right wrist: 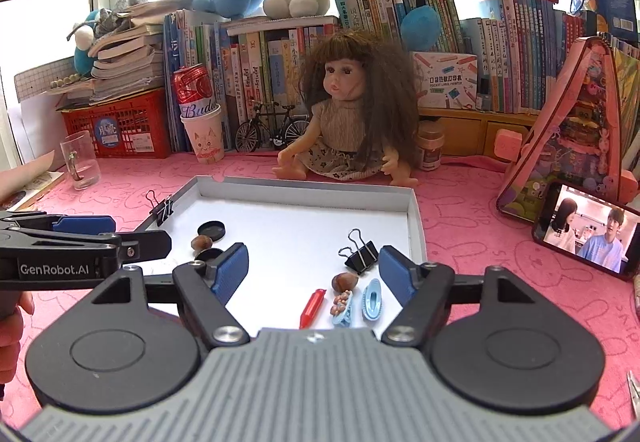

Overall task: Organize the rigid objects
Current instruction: 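Withdraw both tools toward the last black lid and the red crayon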

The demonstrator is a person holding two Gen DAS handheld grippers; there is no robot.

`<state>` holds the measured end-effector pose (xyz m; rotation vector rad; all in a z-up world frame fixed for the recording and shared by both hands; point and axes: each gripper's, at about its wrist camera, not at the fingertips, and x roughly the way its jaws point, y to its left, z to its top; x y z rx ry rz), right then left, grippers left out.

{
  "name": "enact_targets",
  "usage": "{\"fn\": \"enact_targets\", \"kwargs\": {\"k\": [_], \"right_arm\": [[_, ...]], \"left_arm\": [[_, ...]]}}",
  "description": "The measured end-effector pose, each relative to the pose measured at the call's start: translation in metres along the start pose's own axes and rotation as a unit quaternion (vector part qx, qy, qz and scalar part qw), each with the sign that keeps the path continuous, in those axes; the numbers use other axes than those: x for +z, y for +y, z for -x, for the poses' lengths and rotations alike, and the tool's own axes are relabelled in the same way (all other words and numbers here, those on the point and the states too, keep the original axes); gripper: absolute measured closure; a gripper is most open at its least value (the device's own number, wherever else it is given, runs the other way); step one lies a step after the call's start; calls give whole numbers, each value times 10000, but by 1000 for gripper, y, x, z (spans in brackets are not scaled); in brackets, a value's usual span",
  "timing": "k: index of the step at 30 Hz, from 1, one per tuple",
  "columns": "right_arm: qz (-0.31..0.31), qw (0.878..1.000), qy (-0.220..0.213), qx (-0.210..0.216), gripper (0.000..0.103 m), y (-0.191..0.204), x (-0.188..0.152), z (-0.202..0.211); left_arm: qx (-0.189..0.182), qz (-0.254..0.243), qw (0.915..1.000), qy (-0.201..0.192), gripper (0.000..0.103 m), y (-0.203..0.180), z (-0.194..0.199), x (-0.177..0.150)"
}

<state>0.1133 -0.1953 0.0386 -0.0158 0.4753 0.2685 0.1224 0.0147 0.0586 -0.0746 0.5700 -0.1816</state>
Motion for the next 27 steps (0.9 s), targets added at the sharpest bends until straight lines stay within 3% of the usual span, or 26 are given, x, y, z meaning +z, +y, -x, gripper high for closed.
{"fn": "enact_targets", "kwargs": {"k": [18, 27], "right_arm": [[-114, 9998, -162, -91, 16, -6, -40, 33], [-47, 9980, -440, -444, 13, 0, -79, 53]], "left_arm": [[-23, -187, 9998, -45, 29, -3, 31, -50], [15, -543, 9984, -128, 29, -19, 37, -83]]}}
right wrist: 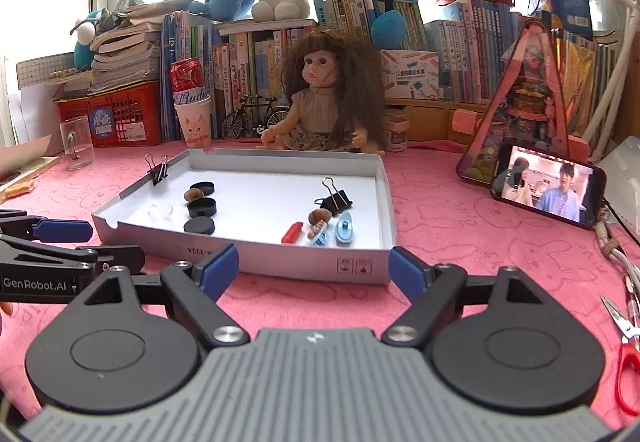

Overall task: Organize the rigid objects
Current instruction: 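Withdraw both tools toward the last black lid and the red crayon, then grasp the black round lid with the left tool while the right tool grasps the red crayon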

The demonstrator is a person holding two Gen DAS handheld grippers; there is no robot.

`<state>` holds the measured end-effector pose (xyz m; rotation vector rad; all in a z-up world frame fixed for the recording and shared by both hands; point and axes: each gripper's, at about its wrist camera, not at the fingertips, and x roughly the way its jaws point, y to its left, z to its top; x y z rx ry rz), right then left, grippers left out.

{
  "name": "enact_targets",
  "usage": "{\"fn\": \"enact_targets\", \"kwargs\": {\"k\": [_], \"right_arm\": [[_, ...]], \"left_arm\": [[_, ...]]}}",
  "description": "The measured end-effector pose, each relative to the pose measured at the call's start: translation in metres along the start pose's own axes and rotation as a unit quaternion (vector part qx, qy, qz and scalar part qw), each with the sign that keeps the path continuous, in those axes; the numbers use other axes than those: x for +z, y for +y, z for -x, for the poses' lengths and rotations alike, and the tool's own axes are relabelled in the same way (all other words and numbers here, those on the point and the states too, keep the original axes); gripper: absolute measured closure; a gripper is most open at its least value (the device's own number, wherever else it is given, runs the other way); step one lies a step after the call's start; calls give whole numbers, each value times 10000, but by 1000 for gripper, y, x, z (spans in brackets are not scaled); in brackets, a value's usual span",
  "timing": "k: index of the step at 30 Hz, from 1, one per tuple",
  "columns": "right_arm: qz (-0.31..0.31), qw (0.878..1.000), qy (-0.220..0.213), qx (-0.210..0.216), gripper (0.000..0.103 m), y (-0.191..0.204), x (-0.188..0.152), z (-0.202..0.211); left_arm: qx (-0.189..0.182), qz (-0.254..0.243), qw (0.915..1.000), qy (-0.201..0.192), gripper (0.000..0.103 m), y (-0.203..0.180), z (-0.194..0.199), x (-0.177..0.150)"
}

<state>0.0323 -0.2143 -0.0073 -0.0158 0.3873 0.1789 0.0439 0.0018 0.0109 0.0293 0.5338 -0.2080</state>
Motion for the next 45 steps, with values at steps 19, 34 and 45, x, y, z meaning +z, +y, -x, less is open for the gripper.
{"fn": "enact_targets", "kwargs": {"k": [19, 34, 45], "right_arm": [[-602, 9949, -310, -750, 11, -7, -56, 31], [-745, 9930, 175, -905, 72, -18, -50, 11], [-361, 9989, 274, -144, 89, -3, -47, 9]], "left_arm": [[30, -221, 9997, -31, 34, -16, -9, -24], [-63, -183, 9997, 158, 70, -14, -15, -26], [-59, -187, 9997, 156, 70, -14, -15, -26]]}}
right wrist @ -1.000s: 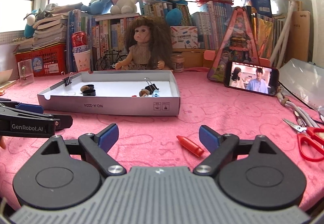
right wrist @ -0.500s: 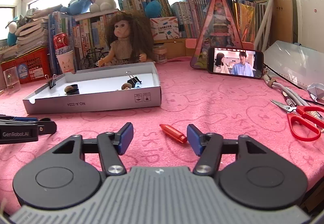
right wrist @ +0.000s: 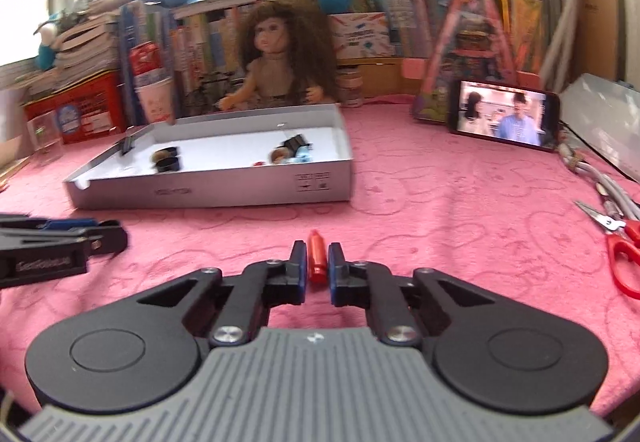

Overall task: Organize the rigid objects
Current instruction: 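Grasp the black round lid with the left tool while the right tool grasps the red crayon, then lift the lid with the left tool while the right tool lifts the crayon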

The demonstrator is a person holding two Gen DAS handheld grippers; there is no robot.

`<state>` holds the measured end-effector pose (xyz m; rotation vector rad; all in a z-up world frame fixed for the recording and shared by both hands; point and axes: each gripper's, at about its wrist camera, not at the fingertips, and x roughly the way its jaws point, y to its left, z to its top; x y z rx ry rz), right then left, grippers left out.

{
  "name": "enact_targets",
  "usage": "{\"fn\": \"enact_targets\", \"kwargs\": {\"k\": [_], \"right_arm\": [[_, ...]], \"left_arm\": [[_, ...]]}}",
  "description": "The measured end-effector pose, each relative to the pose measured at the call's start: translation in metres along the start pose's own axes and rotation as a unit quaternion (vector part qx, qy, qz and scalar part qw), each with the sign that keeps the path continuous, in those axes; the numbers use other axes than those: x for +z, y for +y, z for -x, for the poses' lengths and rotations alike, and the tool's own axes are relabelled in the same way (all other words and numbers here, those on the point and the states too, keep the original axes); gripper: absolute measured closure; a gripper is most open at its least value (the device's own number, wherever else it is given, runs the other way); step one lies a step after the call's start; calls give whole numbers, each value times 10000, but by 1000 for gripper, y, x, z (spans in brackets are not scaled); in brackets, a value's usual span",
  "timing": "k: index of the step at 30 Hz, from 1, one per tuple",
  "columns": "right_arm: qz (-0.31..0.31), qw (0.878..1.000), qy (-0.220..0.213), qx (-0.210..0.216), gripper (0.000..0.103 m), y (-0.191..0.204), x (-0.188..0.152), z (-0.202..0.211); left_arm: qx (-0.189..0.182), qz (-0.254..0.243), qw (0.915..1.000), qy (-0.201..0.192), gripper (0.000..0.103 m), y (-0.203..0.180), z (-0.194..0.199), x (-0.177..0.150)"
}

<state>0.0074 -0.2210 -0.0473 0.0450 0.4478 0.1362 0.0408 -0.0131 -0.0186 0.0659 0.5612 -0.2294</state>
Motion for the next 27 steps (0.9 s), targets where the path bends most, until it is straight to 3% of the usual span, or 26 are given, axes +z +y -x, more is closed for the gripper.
{"fn": "enact_targets", "kwargs": {"k": [6, 7, 9, 11, 22, 27], "right_arm": [[310, 9969, 46, 715, 88, 18, -2, 5], [349, 9968, 41, 722, 78, 20, -2, 6], [339, 9968, 53, 717, 75, 18, -3, 7], [303, 9973, 55, 669, 65, 13, -4, 9], [380, 9993, 30, 46, 65, -3, -5, 10], [82, 9999, 16, -65, 63, -5, -1, 11]], "left_arm": [[-3, 1, 10000, 0, 70, 0, 0, 0], [-3, 1, 10000, 0, 70, 0, 0, 0], [-3, 5, 10000, -1, 70, 0, 0, 0], [-3, 4, 10000, -1, 70, 0, 0, 0], [-2, 1, 10000, -2, 70, 0, 0, 0], [0, -1, 10000, -3, 70, 0, 0, 0]]}}
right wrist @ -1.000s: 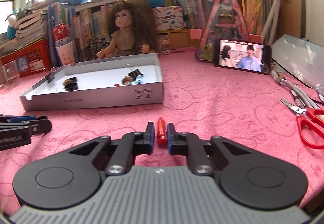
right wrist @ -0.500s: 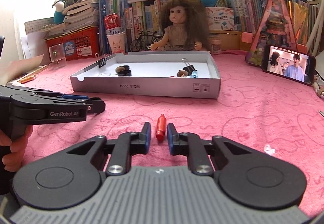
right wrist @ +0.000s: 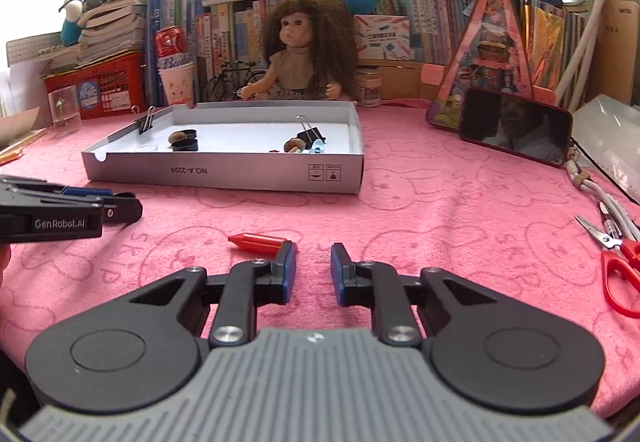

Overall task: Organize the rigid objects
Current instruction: 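Lift the lid with the left tool while the right tool lifts the crayon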

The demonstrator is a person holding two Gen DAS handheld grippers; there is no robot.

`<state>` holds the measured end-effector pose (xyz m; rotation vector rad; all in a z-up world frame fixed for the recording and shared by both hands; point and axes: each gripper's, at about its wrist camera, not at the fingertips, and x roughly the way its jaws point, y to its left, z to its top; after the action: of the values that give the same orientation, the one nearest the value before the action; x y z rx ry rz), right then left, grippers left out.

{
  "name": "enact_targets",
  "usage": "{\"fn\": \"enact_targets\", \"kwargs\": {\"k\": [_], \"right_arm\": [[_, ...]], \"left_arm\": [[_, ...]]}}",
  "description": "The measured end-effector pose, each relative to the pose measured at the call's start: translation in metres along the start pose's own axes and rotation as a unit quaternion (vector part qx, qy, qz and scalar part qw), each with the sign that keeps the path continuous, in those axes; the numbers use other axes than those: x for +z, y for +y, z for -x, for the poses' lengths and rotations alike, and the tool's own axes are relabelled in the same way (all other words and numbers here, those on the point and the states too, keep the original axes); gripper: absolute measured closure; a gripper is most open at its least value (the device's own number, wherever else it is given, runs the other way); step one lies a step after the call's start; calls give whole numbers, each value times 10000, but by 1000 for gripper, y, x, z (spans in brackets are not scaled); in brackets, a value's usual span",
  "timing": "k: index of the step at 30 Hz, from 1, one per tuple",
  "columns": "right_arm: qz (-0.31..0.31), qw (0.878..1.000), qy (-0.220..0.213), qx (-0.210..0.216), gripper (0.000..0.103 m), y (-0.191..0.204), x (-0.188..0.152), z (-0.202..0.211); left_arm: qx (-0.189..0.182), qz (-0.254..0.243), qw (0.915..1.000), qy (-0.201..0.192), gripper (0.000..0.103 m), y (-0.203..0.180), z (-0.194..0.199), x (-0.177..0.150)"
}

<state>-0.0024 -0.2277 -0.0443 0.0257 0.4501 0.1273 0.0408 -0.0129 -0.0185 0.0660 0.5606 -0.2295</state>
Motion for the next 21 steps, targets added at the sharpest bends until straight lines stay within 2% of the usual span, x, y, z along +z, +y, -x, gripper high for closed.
{"fn": "enact_targets", "kwargs": {"k": [2, 4, 7, 10, 14, 21], "right_arm": [[-240, 9997, -32, 83, 53, 1, 1, 2], [-449, 9989, -74, 105, 49, 5, 0, 3], [-577, 9982, -153, -26, 47, 16, -3, 3], [-610, 9976, -245, -208, 38, 25, -7, 2], [-697, 9966, -239, -371, 32, 32, -6, -2], [-315, 9971, -164, -673, 32, 50, -3, -13]], "left_arm": [[3, 1, 10000, 0, 70, 0, 0, 0], [7, -1, 10000, -4, 70, 0, 0, 0], [23, 20, 10000, -28, 73, 0, 1, 0], [13, 29, 10000, -50, 73, 0, 3, 0], [2, 27, 9999, -106, 73, -1, 7, 0], [9, 62, 9999, -146, 73, 1, 9, 0]]}}
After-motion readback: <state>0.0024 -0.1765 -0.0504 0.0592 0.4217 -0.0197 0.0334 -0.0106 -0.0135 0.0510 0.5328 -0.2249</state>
